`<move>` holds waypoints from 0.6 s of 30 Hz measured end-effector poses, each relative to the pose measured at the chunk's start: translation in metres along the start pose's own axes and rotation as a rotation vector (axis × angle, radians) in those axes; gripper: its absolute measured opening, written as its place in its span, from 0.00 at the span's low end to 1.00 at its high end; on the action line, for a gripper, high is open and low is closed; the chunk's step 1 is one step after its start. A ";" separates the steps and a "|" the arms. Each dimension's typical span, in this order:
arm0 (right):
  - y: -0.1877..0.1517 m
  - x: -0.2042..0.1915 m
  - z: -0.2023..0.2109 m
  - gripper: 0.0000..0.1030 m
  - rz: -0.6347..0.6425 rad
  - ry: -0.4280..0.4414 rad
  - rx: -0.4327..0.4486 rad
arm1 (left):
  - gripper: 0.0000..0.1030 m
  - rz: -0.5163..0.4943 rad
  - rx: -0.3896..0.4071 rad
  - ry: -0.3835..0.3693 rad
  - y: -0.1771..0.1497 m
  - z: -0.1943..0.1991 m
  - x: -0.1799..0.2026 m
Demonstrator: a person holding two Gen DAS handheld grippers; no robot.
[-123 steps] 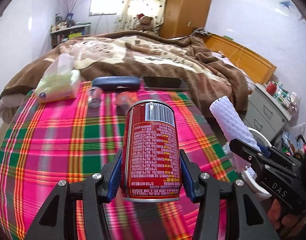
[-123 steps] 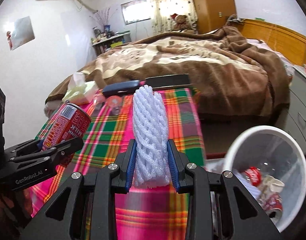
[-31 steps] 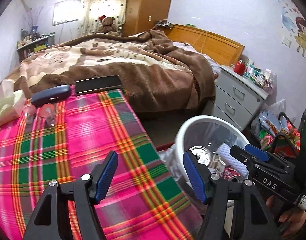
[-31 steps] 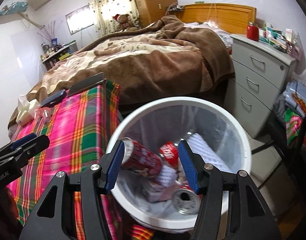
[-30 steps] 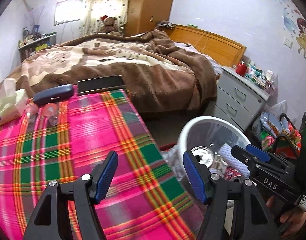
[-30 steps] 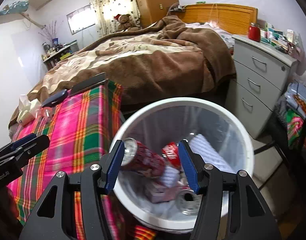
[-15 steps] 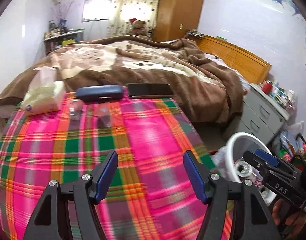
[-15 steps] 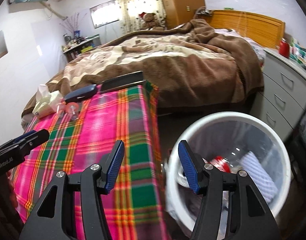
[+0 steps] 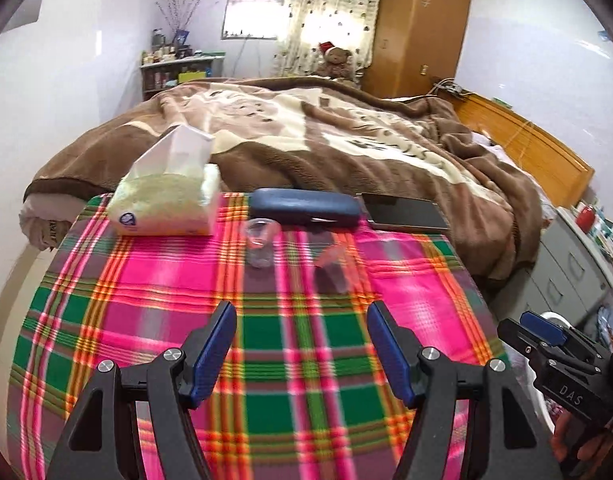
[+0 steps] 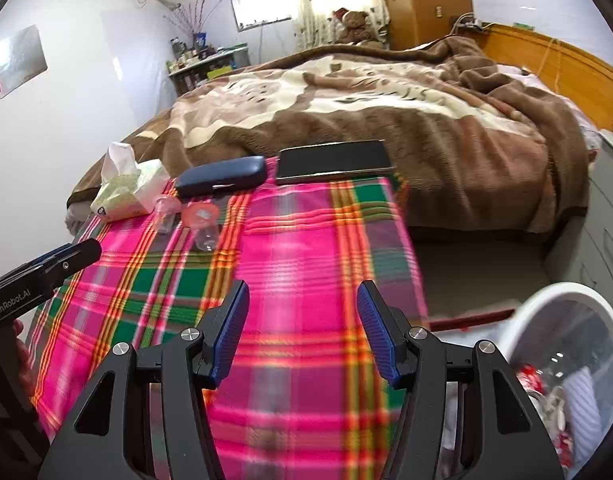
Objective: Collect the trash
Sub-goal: 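Move both tools back over the plaid cloth toward the clear plastic cups, then grasp the red-lidded clear cup with the right tool while the left tool grasps the other clear cup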
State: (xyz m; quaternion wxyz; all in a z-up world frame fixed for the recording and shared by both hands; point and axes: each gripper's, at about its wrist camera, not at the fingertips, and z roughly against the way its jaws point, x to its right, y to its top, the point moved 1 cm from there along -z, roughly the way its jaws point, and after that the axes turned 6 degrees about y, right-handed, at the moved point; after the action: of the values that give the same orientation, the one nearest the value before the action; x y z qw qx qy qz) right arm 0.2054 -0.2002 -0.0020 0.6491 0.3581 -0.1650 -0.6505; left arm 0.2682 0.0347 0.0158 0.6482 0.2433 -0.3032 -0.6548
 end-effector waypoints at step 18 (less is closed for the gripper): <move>0.031 -0.050 -0.086 0.56 0.082 0.107 -0.067 | 0.65 -0.003 -0.088 0.016 0.033 -0.077 -0.045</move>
State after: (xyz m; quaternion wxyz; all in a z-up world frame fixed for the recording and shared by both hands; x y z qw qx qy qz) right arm 0.2816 -0.1337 -0.0279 0.6949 0.3634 -0.1225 -0.6083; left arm 0.3485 0.0741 -0.0178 0.6597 0.2202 -0.2686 -0.6665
